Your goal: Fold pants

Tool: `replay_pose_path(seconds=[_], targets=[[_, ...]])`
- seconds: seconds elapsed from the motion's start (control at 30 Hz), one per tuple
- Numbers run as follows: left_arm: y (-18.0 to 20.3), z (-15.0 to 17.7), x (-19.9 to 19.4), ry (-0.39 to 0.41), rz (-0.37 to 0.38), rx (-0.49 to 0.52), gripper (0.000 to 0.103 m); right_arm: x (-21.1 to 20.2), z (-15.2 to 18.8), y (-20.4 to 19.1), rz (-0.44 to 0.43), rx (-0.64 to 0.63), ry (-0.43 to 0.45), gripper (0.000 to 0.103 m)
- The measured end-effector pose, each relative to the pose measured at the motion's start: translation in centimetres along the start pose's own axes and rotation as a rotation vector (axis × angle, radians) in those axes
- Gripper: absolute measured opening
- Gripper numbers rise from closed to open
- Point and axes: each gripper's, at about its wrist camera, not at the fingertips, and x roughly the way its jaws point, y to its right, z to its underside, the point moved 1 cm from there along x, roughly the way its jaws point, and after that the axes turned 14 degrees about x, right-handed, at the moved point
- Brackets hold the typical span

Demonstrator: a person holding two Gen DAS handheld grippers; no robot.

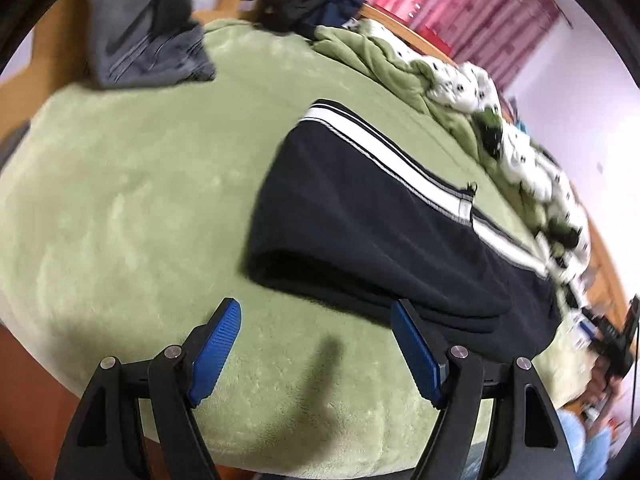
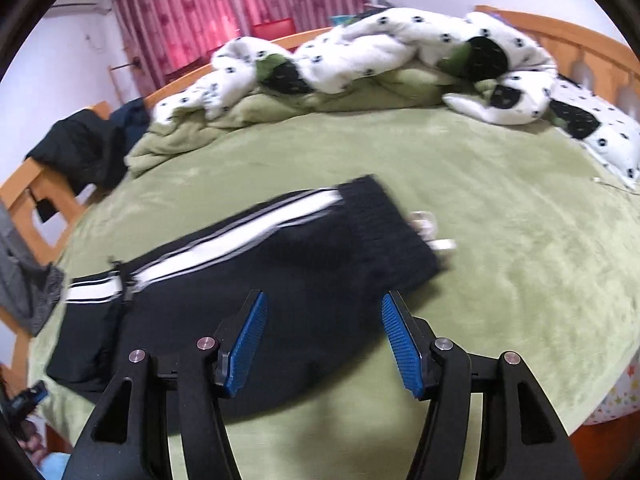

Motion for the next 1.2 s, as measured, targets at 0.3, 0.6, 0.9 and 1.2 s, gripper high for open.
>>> replay_pose_path(seconds=[0.3, 0.6, 0.9, 1.2], targets=[[-3.4, 0.1, 2.6, 0.11, 0.184, -0.222, 0.076, 1.0, 3.1, -8.8, -0.121, -0.023, -0.101, 0.059], [-4.8, -0.8, 2.8, 0.217, 0.283, -0.331, 0.065, 0.9, 6.3, -13.3, -0.149, -0.119, -0.142, 0.059], [-3.5, -1.4, 3.8, 0.155, 0.109, -0.228, 0.042, 1.4, 7.1, -11.1, -0.102, -0.163, -0.161, 0.059], [2.6, -6.9, -0.3, 0.161, -0.061, 0.133, 0.018, 1.0, 7.0, -8.7, -0.08, -0.214, -0.141, 0.059]])
